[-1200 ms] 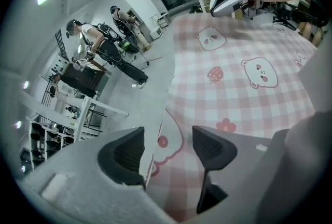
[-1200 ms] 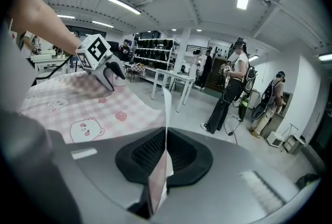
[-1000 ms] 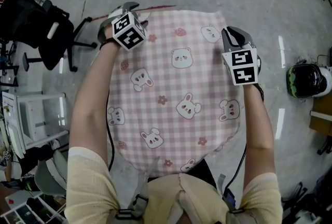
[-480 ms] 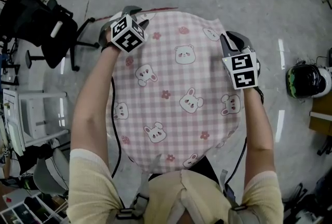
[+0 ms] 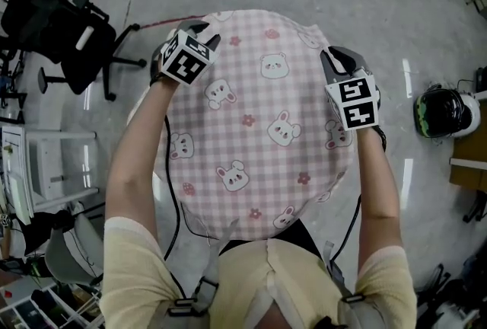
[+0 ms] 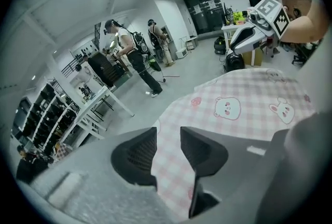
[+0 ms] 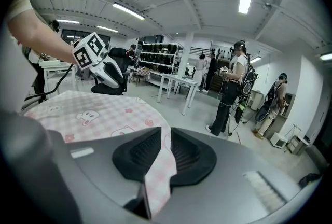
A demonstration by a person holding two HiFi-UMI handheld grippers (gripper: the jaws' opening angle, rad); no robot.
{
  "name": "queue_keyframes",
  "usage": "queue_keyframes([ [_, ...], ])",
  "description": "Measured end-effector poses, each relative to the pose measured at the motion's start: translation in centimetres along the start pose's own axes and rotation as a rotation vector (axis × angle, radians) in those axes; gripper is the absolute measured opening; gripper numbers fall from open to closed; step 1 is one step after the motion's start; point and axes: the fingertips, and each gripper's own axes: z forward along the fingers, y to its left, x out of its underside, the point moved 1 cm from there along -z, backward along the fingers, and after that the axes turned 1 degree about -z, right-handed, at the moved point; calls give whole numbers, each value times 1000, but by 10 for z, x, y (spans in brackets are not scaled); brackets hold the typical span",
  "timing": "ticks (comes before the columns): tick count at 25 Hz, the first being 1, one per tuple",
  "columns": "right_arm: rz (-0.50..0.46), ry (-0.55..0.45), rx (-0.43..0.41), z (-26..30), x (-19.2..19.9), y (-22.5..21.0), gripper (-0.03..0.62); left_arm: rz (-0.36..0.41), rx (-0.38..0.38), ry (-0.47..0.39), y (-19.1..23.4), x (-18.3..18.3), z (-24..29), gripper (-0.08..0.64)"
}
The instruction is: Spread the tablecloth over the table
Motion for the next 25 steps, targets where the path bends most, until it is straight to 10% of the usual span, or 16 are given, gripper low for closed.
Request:
queue_keyframes([
  [25, 22, -50, -56, -100, -49, 92, 6, -256, -11, -225, -61, 19, -193, 144],
])
